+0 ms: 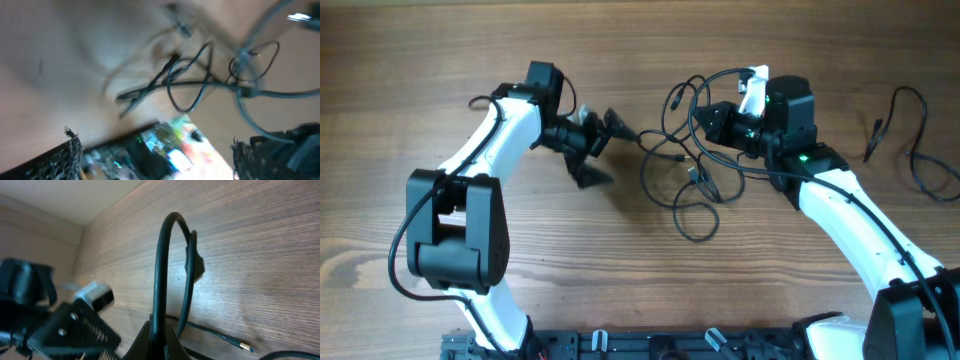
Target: Untangle cables
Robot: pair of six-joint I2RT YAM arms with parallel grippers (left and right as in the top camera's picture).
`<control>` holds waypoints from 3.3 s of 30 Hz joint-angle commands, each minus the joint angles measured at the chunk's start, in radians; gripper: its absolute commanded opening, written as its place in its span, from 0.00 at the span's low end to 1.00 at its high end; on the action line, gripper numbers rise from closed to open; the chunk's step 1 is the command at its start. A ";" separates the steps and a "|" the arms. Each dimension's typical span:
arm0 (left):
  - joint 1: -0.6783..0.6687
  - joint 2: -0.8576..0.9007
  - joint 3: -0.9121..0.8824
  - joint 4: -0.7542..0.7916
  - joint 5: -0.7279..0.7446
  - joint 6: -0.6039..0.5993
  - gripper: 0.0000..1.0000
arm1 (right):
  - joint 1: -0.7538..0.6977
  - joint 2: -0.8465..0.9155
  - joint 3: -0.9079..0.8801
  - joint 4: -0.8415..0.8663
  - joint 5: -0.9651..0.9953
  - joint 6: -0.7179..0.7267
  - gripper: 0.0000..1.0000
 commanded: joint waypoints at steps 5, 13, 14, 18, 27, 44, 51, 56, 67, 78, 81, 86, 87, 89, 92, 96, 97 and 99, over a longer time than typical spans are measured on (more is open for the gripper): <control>-0.006 -0.004 0.006 -0.101 0.225 -0.214 0.72 | 0.002 0.011 0.016 0.031 -0.040 0.034 0.04; -0.013 -0.005 0.006 -0.100 0.238 -0.390 0.45 | 0.002 0.011 0.016 0.101 -0.159 0.040 0.05; -0.016 -0.005 0.006 -0.097 0.238 -0.402 0.45 | 0.002 0.011 0.016 0.114 -0.174 0.041 0.04; -0.034 -0.005 0.006 -0.050 0.237 -0.417 0.50 | 0.002 0.011 0.016 0.152 -0.194 0.041 0.04; -0.075 -0.005 0.006 0.055 0.071 -0.649 0.63 | 0.002 0.011 0.016 0.195 -0.236 0.048 0.05; -0.084 -0.005 0.006 0.230 -0.242 -0.861 0.63 | 0.002 0.011 0.016 0.249 -0.411 0.059 0.05; -0.085 -0.005 0.006 0.321 -0.237 -0.917 0.64 | 0.002 0.011 0.016 0.247 -0.434 0.056 0.04; -0.100 -0.005 0.006 0.368 -0.211 -0.917 0.63 | 0.002 0.011 0.016 0.247 -0.433 0.057 0.04; -0.201 -0.004 0.006 0.387 -0.220 -1.009 0.55 | 0.002 0.011 0.016 0.248 -0.436 0.059 0.04; -0.230 -0.005 0.006 0.386 -0.343 -1.009 0.04 | 0.002 0.011 0.016 0.253 -0.436 0.054 0.04; -0.222 -0.004 0.006 0.377 -0.409 -1.008 0.04 | -0.001 0.011 0.016 0.256 -0.438 0.055 0.05; -0.196 -0.005 0.006 0.282 -0.511 -1.005 0.04 | -0.001 0.009 0.016 0.341 -0.502 0.057 0.05; -0.188 -0.004 0.006 0.259 -0.523 -1.005 0.04 | -0.001 0.006 0.016 0.354 -0.503 0.058 0.05; -0.173 -0.004 0.006 0.220 -0.527 -1.004 0.04 | -0.001 -0.002 0.016 0.372 -0.496 0.058 0.05; -0.142 -0.005 0.006 0.213 -0.520 -0.915 0.04 | -0.007 -0.008 0.016 0.383 -0.497 0.060 0.04; -0.087 -0.004 0.006 0.229 -0.459 -0.760 0.04 | -0.032 -0.021 0.016 0.359 -0.538 0.059 0.05; -0.070 -0.005 0.006 0.239 -0.420 -0.715 0.04 | -0.040 -0.027 0.016 0.343 -0.546 0.057 0.05; -0.032 -0.005 0.006 0.271 -0.338 -0.624 0.04 | -0.055 -0.041 0.016 0.320 -0.558 0.050 0.04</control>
